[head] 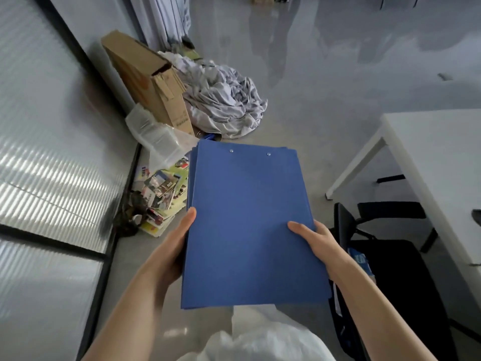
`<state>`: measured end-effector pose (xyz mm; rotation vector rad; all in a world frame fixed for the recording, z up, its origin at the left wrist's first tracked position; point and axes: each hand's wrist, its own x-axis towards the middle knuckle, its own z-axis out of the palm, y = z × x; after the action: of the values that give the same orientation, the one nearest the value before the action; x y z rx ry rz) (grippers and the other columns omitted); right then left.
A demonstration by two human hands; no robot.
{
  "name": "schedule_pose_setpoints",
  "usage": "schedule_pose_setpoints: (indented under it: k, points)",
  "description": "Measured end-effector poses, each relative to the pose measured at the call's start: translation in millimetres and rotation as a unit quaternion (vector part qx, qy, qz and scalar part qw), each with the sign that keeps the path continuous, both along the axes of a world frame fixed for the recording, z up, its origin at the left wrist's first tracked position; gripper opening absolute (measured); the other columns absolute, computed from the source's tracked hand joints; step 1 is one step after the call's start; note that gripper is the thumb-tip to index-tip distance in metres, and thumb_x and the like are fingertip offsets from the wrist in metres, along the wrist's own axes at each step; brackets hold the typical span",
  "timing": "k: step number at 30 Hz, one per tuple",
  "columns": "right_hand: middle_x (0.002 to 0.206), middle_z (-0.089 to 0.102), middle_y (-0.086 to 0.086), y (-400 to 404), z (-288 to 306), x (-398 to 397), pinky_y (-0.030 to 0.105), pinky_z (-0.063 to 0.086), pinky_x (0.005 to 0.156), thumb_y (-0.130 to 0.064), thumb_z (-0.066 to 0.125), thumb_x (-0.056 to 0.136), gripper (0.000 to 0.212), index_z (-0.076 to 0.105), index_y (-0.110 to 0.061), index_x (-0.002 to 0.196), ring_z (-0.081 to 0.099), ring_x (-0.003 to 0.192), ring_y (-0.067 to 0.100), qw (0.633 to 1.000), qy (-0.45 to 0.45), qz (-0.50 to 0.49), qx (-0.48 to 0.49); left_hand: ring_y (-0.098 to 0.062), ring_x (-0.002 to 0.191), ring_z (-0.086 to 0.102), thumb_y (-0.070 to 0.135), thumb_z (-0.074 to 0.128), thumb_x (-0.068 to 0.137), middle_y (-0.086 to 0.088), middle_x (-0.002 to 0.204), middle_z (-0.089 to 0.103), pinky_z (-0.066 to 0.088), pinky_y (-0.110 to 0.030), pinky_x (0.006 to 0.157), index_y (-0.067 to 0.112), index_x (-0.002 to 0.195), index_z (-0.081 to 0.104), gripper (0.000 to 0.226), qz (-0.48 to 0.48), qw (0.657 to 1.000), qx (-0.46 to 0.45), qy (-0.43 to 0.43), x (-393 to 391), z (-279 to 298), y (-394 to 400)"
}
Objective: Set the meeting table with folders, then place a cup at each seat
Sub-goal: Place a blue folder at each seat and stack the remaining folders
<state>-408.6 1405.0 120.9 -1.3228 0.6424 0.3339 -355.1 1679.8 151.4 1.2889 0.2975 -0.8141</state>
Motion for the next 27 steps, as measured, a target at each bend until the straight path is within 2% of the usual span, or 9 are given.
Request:
schedule_pose_setpoints:
  k: [3,6,8,10,13,18,22,27]
  points:
    - [0.1,0.075,0.002,-10.2,2.3,40.4,0.039,0.057,0.075,-0.031,0.068,0.085,0.033,0.062,-0.018,0.115,0.072,0.088,0.024,1.0,0.001,-0.014,0.007,-0.023,0.109,0.067,0.052,0.049,0.089,-0.005,0.122,0.069,0.049,-0.043,0.089,0.022,0.127,0.06,0.05,0.005,0.999,0.022,0.022,50.6,3.0,-14.0]
    - [0.102,0.074,0.002,-22.4,4.8,83.3,0.04,0.058,0.076,-0.031,0.068,0.084,0.035,0.061,-0.019,0.116,0.072,0.089,0.024,1.0,-0.003,-0.025,0.008,-0.025,0.094,0.072,0.042,0.048,0.094,-0.007,0.109,0.074,0.052,-0.041,0.079,0.02,0.119,0.064,0.036,0.011,0.997,0.057,0.044,102.4,2.0,-29.2]
    - [0.102,0.074,0.002,-28.6,6.2,107.1,0.04,0.058,0.076,-0.031,0.068,0.085,0.034,0.06,-0.019,0.116,0.073,0.088,0.024,0.999,-0.005,-0.031,0.007,-0.026,0.091,0.073,0.041,0.05,0.094,-0.008,0.108,0.074,0.053,-0.04,0.076,0.019,0.117,0.064,0.035,0.003,0.997,0.068,0.042,132.6,-1.9,-36.7]
    - [0.102,0.074,0.001,-33.1,7.5,127.8,0.041,0.058,0.077,-0.03,0.068,0.085,0.033,0.06,-0.02,0.116,0.072,0.089,0.024,0.999,-0.008,-0.039,0.012,-0.028,0.093,0.072,0.042,0.063,0.083,-0.01,0.109,0.073,0.055,-0.039,0.074,0.017,0.12,0.063,0.045,-0.012,0.997,0.067,0.026,163.9,-5.8,-42.1]
    - [0.103,0.074,0.001,-40.7,6.5,162.5,0.041,0.058,0.077,-0.027,0.067,0.087,0.03,0.06,-0.022,0.115,0.072,0.09,0.023,0.998,-0.009,-0.057,0.025,-0.029,0.088,0.073,0.035,0.081,0.053,-0.011,0.105,0.075,0.057,-0.034,0.066,0.012,0.121,0.063,0.073,-0.039,0.996,0.084,0.017,218.7,-10.9,-51.3]
    - [0.1,0.075,0.001,-50.4,4.5,235.0,0.036,0.058,0.071,-0.024,0.065,0.089,0.026,0.061,-0.019,0.114,0.073,0.088,0.024,0.995,0.0,-0.099,0.033,-0.029,0.083,0.074,0.023,0.086,0.06,-0.012,0.101,0.075,0.057,-0.035,0.065,0.01,0.119,0.063,0.065,-0.045,0.996,0.07,0.02,310.3,-21.9,-74.0]
    - [0.1,0.075,0.004,-62.6,5.3,297.0,0.04,0.058,0.075,-0.026,0.066,0.087,0.028,0.061,-0.018,0.114,0.072,0.089,0.027,0.987,-0.002,-0.154,0.036,-0.031,0.089,0.073,0.021,0.082,0.064,-0.011,0.105,0.075,0.055,-0.04,0.074,0.011,0.122,0.061,0.062,-0.066,0.996,0.059,0.01,391.1,-22.7,-100.3]
    - [0.102,0.075,0.005,-77.6,9.6,351.1,0.043,0.058,0.078,-0.026,0.068,0.085,0.031,0.062,-0.018,0.115,0.072,0.09,0.029,0.972,-0.006,-0.232,0.048,-0.031,0.091,0.072,0.017,0.081,0.067,-0.01,0.107,0.074,0.056,-0.038,0.072,0.012,0.12,0.062,0.056,-0.132,0.99,0.046,-0.012,478.8,-11.4,-139.7]
